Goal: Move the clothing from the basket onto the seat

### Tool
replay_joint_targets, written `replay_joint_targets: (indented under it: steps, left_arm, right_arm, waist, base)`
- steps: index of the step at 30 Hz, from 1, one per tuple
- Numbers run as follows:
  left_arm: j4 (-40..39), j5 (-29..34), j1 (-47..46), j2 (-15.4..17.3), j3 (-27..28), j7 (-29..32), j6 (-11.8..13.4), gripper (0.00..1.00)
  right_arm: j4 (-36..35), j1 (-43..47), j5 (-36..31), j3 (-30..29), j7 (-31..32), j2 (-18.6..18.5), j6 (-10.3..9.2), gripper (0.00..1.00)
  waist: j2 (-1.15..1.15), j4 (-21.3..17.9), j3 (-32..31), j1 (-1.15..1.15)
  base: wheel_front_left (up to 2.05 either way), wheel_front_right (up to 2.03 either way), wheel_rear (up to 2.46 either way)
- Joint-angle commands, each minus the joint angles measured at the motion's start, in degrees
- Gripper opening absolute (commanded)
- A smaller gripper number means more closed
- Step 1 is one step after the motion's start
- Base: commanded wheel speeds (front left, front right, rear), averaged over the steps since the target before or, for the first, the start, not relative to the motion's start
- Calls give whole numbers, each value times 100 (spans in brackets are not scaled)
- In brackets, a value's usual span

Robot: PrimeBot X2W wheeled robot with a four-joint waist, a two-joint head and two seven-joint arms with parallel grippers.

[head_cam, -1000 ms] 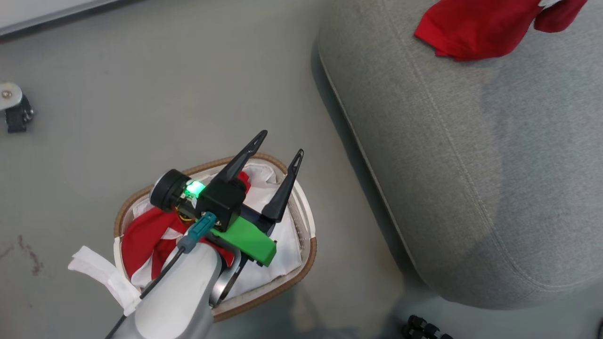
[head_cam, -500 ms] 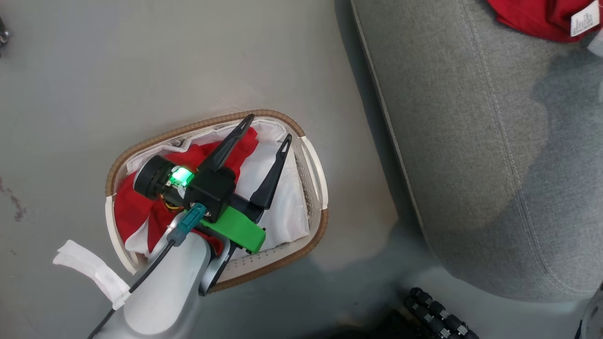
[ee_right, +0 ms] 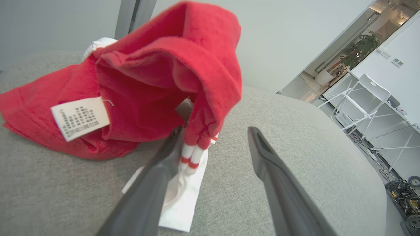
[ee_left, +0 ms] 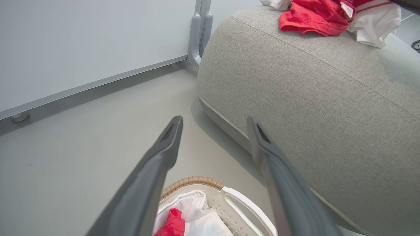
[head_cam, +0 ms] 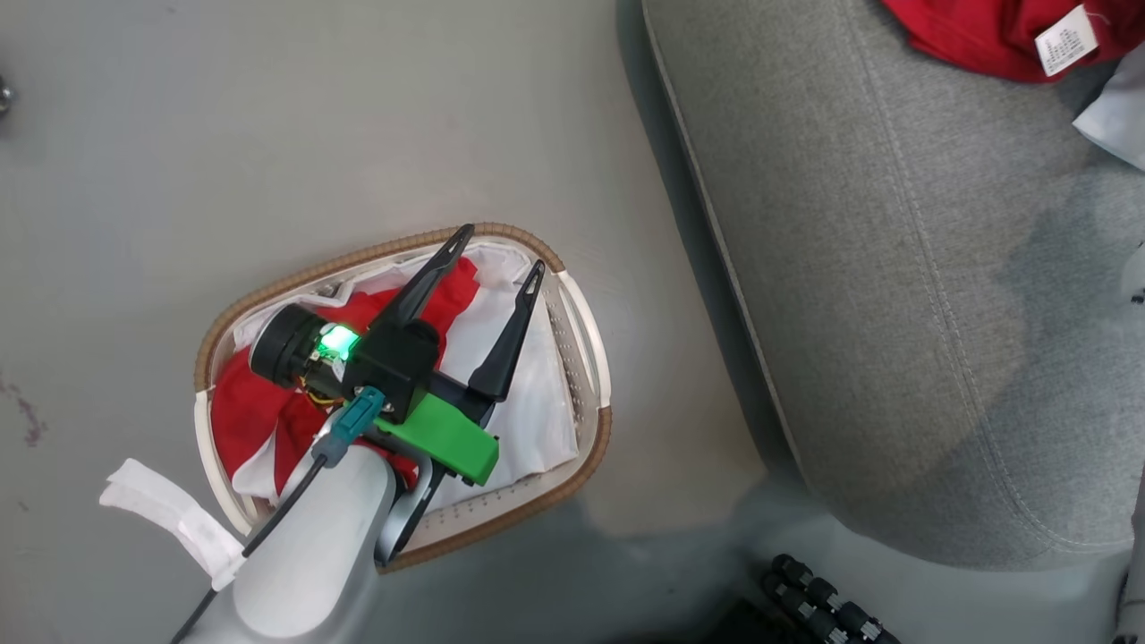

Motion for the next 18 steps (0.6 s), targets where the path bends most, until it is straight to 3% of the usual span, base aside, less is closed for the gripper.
replay_joint_targets:
  steps: [1, 9, 18]
  left_arm:
    - [19, -49, 90, -14, 26, -5, -16, 100]
    - [15, -164, 301, -125, 168, -5, -16, 100]
    - [-61, -306, 715, -317, 542, -5, -16, 100]
  right_arm:
    - [-90, 168, 46, -4, -14, 42, -8, 100]
    - [-541, 745, 80, 187, -14, 147, -8, 100]
    - [-779, 954, 101, 548, -13, 27, -8, 100]
  waist:
    - [0, -27, -144, -1]
    - [0, 40, -682, -1]
    - [0, 270, -1532, -1]
  base:
    - [0, 0, 0]
    - [0, 0, 0]
    - [0, 0, 0]
